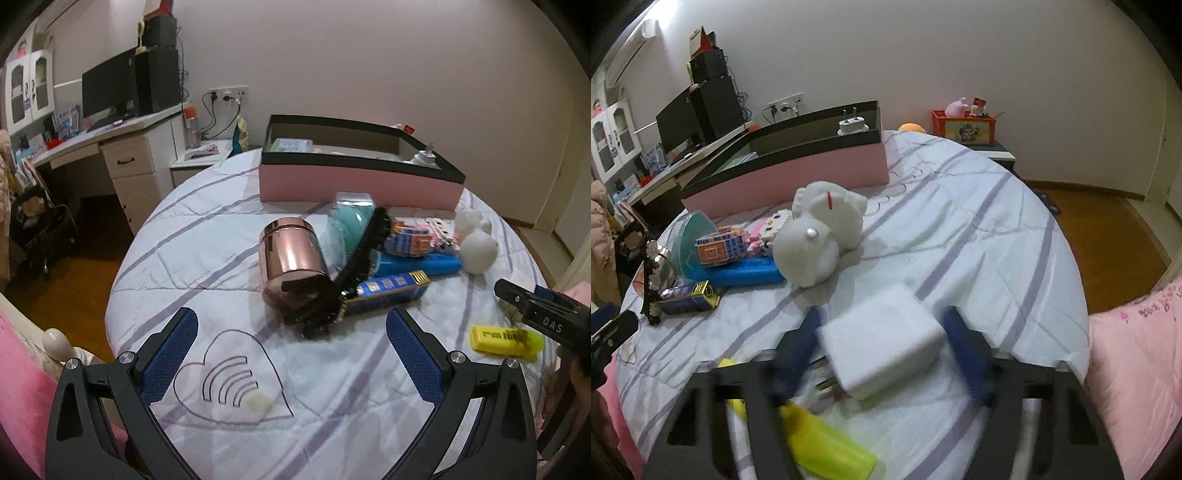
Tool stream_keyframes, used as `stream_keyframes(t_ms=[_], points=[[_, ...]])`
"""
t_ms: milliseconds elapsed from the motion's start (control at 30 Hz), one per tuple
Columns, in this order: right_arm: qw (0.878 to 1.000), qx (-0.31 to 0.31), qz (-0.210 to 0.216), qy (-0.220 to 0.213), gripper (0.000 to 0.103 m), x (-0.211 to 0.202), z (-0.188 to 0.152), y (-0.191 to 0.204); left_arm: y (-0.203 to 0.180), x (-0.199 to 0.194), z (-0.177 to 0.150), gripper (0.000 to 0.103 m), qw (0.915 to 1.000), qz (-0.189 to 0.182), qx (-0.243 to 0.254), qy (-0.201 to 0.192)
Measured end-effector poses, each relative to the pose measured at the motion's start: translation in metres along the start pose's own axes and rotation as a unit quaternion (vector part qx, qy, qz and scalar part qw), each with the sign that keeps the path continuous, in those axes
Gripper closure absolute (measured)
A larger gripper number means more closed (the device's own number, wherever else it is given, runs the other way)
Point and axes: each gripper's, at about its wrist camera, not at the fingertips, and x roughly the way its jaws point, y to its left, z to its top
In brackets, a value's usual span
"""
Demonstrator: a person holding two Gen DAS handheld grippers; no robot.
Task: Organize rigid objects
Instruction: 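Grasp the rose-gold canister with the left gripper while the right gripper grasps the white charger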
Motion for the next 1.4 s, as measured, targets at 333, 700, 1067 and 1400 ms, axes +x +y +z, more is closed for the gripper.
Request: stream_keyframes(t_ms=[333,700,1067,1400], points=[[1.000,-0.010,0.003,0.001,0.038,0.005,0.007,0.002,0.027,0.006,0.021,0.000,0.9987,0.021,-0.039,-0.026],[1.000,-0.022,0.001,0.005,0.038,0.013,0.017,0.007,0.016,0.059,0.035,0.000,0.9992,0.024,-0.017,0.028],[1.000,-0.027,-0.005,0.003,0.038,0.014,0.017,0.010,0.006,0.069,0.034,0.056,0.9983,0.010,0.027,0.051],[0.999,-0.032,-0.011,-0.022,0.038,0.001,0.019,0.013,0.009,0.029,0.040,0.056,0.9996,0.009,0.026,0.001]])
